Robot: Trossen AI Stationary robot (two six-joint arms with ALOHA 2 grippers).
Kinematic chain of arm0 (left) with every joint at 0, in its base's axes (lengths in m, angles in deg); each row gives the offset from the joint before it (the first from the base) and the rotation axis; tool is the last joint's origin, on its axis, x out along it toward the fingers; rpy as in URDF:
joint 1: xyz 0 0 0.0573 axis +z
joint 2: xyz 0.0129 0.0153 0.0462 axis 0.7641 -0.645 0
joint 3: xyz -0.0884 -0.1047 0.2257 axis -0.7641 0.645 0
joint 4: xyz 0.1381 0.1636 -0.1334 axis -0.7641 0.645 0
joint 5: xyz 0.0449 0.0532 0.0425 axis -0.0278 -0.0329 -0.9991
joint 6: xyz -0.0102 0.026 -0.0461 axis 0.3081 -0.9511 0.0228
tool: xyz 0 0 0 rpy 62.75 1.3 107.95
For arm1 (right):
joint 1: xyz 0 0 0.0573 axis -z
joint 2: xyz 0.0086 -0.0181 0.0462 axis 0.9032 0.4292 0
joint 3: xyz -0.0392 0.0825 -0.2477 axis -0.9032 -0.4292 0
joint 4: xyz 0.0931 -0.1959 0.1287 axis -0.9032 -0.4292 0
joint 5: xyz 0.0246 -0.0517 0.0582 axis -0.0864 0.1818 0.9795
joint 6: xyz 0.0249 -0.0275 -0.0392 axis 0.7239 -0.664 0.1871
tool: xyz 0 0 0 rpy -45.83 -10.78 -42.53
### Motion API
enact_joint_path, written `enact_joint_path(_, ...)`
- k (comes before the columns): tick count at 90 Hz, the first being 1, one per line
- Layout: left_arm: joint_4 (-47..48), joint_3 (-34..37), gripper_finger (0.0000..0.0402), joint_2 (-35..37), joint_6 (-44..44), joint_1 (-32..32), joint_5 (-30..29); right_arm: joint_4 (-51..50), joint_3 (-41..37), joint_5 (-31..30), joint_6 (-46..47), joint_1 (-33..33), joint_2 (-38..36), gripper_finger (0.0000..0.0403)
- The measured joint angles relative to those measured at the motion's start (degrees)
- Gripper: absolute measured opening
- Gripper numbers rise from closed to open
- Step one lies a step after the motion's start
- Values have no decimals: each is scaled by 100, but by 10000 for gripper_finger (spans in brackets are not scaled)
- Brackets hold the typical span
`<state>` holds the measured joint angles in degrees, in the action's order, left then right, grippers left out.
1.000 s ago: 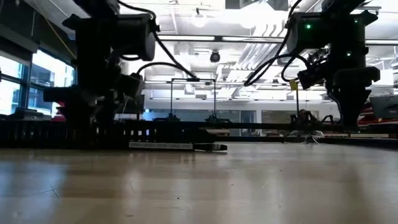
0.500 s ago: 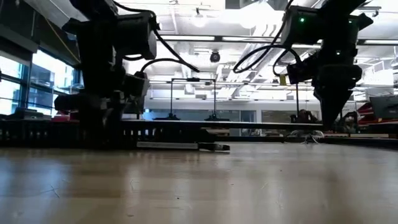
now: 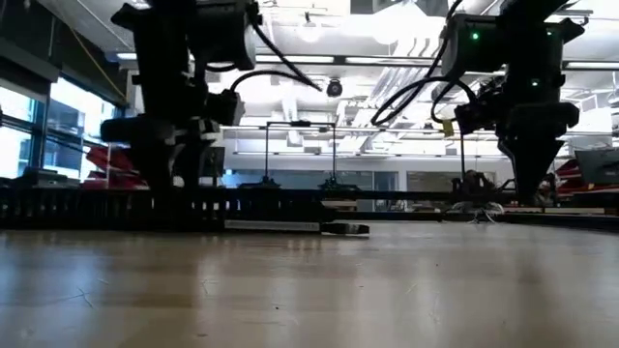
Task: Ziptie cables
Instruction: Close the black cable duct
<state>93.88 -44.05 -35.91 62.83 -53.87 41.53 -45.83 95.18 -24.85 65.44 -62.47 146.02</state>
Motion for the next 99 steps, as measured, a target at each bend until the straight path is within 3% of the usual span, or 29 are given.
enact_joint_path(13, 256, 245, 309, -2, 237, 96, 147, 73, 0, -13, -151, 0, 0, 0)
enact_joint_path(36, -725, 563, 285, -11, 48, 63, 430, -334, 0, -382, -22, 0, -33, 0)
enact_joint_path(57, -1727, 563, 249, -11, -145, -158, 462, -1191, -2, -383, 926, -4, -301, 0)
enact_joint_path(76, -1930, 563, 245, -11, -107, -215, 440, -1723, -2, -221, 2117, -121, -461, 0)
enact_joint_path(99, -2407, 562, 245, -65, 15, -263, 415, -657, -4, -188, 2181, -295, -426, 0)
